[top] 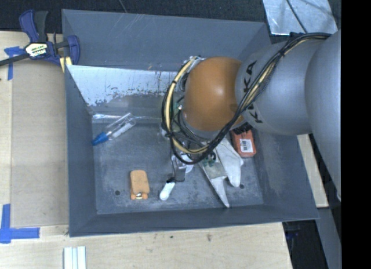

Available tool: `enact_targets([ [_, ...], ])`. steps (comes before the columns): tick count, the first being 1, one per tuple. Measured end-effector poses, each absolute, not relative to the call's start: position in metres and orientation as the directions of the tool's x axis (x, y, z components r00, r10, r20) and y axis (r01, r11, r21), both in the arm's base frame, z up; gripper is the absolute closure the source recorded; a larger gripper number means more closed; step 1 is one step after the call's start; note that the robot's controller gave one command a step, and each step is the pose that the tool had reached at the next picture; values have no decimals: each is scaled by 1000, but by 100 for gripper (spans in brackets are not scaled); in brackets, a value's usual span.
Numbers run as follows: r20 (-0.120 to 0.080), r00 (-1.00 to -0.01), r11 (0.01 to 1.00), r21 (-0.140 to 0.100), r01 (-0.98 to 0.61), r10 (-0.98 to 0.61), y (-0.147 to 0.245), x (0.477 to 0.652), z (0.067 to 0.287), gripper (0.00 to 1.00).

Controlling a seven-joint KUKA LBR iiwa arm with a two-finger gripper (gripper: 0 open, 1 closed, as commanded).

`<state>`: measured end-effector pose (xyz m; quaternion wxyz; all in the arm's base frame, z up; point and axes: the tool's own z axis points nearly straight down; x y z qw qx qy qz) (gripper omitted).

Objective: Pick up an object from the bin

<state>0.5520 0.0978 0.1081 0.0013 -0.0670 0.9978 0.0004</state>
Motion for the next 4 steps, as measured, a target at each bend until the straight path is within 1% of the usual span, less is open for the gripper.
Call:
enact_targets([
  [1, -2, -992, 992, 0, 123, 123, 85, 555, 108, 0],
  [2, -2, -1000, 1000, 0, -20, -20, 64, 572, 120, 0],
  [3, -4, -1000, 1000, 1, 23, 23, 19, 578, 139, 0],
  [4, -6, -1000, 1000, -1, -6, -6, 3, 581, 114, 0],
])
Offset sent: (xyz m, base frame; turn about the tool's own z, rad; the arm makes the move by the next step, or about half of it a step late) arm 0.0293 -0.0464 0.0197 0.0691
